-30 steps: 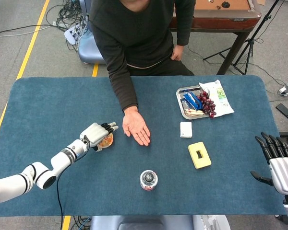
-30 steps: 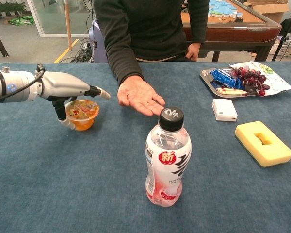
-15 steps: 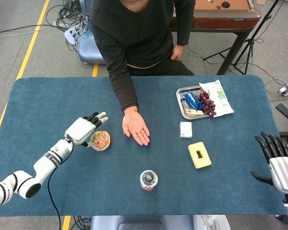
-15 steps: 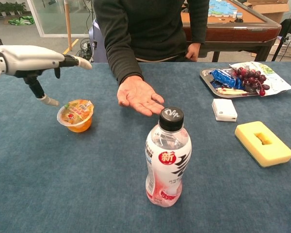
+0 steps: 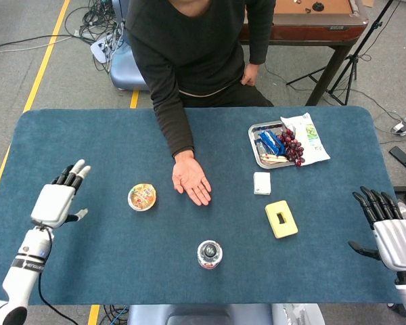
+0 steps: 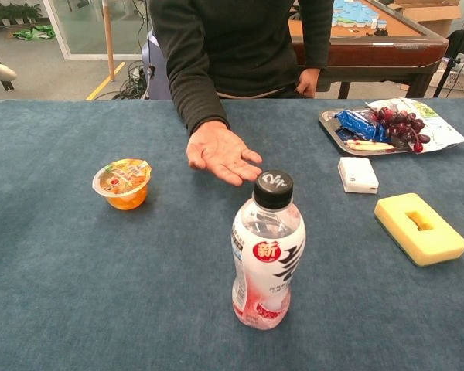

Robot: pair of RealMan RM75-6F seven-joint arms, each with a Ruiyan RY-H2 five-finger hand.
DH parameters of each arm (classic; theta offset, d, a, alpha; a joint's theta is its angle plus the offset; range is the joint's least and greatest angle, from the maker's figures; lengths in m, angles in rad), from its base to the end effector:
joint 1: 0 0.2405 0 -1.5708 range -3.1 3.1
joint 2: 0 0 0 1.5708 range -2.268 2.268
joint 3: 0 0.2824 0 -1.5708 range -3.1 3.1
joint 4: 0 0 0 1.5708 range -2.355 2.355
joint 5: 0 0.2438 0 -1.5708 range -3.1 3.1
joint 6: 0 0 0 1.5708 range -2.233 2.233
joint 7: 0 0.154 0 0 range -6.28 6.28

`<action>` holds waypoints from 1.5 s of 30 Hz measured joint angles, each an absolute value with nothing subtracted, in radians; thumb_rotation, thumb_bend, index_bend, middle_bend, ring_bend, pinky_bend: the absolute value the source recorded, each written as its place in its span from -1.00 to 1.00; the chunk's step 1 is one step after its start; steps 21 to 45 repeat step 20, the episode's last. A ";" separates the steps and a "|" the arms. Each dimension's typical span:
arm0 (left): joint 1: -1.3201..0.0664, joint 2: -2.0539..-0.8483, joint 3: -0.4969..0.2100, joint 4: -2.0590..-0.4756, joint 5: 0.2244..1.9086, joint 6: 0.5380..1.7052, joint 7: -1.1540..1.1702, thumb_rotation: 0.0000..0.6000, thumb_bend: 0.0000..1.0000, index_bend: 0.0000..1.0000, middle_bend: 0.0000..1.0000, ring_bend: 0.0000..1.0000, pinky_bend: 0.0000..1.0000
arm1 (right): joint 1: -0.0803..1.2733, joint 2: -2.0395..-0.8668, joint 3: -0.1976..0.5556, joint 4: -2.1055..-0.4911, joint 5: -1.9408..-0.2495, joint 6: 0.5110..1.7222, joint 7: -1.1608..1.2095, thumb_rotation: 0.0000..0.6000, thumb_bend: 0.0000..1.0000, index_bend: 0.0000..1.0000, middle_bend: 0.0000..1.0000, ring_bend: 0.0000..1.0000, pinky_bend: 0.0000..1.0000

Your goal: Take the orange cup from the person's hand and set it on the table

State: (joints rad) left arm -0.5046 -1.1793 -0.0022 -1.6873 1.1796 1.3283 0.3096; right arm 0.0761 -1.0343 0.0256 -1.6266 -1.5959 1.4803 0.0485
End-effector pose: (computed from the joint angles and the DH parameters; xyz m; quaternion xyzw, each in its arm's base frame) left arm -0.2760 0.3110 0.0938 -0.6699 -0.3401 -0.3372 0.5673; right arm -0.3432 -0.1865 0.1580 0.6297 -0.3720 0.3869 0.5617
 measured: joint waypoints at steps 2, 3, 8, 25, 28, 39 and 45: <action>-0.452 -1.177 0.012 -1.706 1.183 1.382 0.318 1.00 -0.62 -1.00 -1.00 -0.96 -0.58 | 0.077 -1.035 0.024 -1.625 -1.599 1.482 0.055 1.00 -0.88 -1.00 -1.00 -1.00 -0.89; -0.430 -1.176 0.017 -1.712 1.187 1.404 0.317 1.00 -0.62 -1.00 -1.00 -0.96 -0.58 | 0.077 -1.035 0.024 -1.624 -1.600 1.483 0.056 1.00 -0.88 -1.00 -1.00 -1.00 -0.89; -0.326 -1.185 0.050 -1.724 1.228 1.504 0.300 1.00 -0.62 -1.00 -1.00 -0.96 -0.61 | 0.078 -1.035 0.023 -1.626 -1.605 1.486 0.059 1.00 -0.88 -1.00 -1.00 -1.00 -0.89; -0.217 -1.273 0.058 -1.641 1.391 1.629 0.238 1.00 -0.62 -1.00 -1.00 -0.96 -0.67 | 0.075 -1.033 0.022 -1.641 -1.611 1.501 0.062 1.00 -0.88 -1.00 -1.00 -1.00 -0.89; -0.217 -1.273 0.058 -1.641 1.391 1.629 0.238 1.00 -0.62 -1.00 -1.00 -0.96 -0.67 | 0.075 -1.033 0.022 -1.641 -1.611 1.501 0.062 1.00 -0.88 -1.00 -1.00 -1.00 -0.89; -0.217 -1.273 0.058 -1.641 1.391 1.629 0.238 1.00 -0.62 -1.00 -1.00 -0.96 -0.67 | 0.075 -1.033 0.022 -1.641 -1.611 1.501 0.062 1.00 -0.88 -1.00 -1.00 -1.00 -0.89; -0.217 -1.273 0.058 -1.641 1.391 1.629 0.238 1.00 -0.62 -1.00 -1.00 -0.96 -0.67 | 0.075 -1.033 0.022 -1.641 -1.611 1.501 0.062 1.00 -0.88 -1.00 -1.00 -1.00 -0.89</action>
